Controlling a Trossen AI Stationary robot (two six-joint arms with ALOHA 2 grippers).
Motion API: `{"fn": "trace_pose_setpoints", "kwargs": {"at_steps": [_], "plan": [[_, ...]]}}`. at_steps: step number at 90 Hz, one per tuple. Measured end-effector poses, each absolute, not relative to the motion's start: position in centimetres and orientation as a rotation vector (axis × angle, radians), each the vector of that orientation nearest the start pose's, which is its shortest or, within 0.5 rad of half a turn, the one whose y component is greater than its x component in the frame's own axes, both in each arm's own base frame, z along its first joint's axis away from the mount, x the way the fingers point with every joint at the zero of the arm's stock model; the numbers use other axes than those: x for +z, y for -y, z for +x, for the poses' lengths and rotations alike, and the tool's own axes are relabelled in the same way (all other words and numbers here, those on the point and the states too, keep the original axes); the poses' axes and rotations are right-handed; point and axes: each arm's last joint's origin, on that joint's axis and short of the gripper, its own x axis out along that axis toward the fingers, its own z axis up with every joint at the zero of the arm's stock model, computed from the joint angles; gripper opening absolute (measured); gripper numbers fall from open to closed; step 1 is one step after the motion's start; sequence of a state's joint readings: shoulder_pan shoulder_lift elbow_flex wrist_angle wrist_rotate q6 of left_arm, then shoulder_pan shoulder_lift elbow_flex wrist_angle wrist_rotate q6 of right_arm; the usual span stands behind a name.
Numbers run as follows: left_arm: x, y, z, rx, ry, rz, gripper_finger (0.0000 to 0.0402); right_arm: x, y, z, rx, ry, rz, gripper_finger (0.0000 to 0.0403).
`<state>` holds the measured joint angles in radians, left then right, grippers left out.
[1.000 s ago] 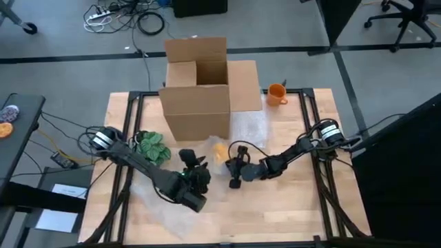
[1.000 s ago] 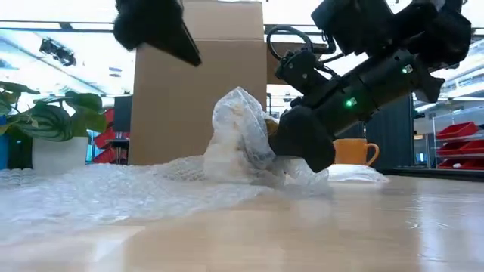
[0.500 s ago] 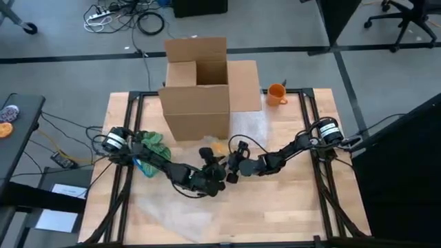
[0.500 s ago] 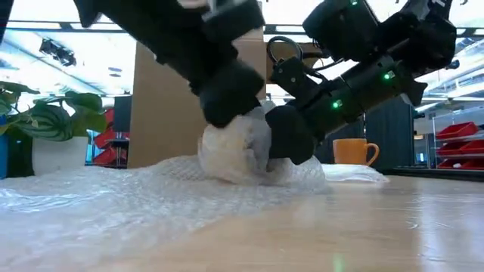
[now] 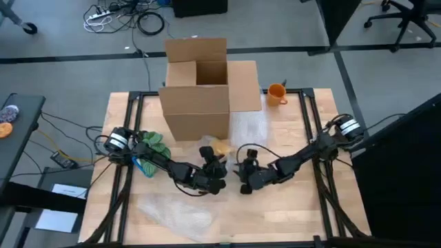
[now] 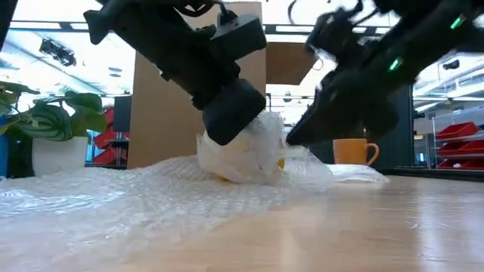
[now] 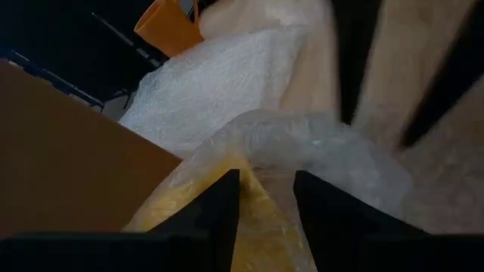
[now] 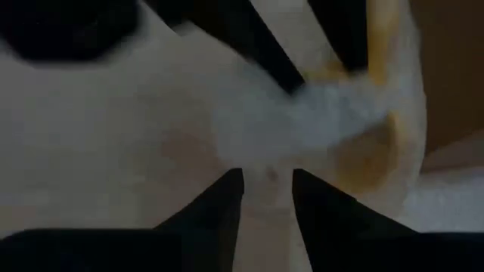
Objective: Wrap mug
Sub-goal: Wrap the yellow mug with the bubble wrap
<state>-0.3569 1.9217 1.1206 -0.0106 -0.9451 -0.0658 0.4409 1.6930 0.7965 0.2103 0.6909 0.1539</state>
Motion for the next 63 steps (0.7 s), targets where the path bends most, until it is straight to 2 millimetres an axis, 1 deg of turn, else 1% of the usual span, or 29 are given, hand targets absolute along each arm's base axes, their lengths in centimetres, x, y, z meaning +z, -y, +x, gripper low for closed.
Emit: {"fn": "trace_pose_setpoints", "kwargs": {"at_steps": [9, 14, 20, 28, 35, 44, 50, 55, 63], "plan": [[15.6, 11.1, 36.7, 0.582, -0.631, 0.423, 0.0117, 16.5, -12.9, 29.8, -0.254, -0.488, -0.199, 0.0091], [15.6, 11.1, 36.7, 0.583, -0.629, 0.422, 0.0117, 16.4, -13.2, 30.0, -0.265, -0.464, -0.217, 0.0088], [15.6, 11.1, 36.7, 0.582, -0.634, 0.428, 0.0117, 15.4, -12.8, 30.5, -0.314, -0.468, -0.25, 0.0083], [16.0, 11.4, 36.9, 0.574, -0.65, 0.441, 0.0117, 13.4, -11.4, 31.3, -0.411, -0.505, -0.288, 0.0076], [16.8, 11.9, 37.2, 0.557, -0.661, 0.469, 0.0117, 12.1, -10.2, 32.3, -0.457, -0.491, -0.264, 0.0071], [18.4, 12.8, 37.7, 0.529, -0.681, 0.51, 0.0117, 10.6, -9.1, 33.5, -0.445, -0.466, -0.22, 0.0068], [19.9, 13.2, 37.5, 0.516, -0.741, 0.551, 0.0117, 10.0, -8.6, 33.9, -0.455, -0.445, -0.202, 0.0066], [21.5, 13.6, 36.6, 0.522, -0.819, 0.575, 0.0117, 9.7, -8.4, 34.0, -0.462, -0.441, -0.2, 0.0064], [24.8, 13.9, 34.0, 0.578, -0.898, 0.564, 0.0117, 9.6, -8.3, 34.1, -0.466, -0.44, -0.201, 0.0062]]}}
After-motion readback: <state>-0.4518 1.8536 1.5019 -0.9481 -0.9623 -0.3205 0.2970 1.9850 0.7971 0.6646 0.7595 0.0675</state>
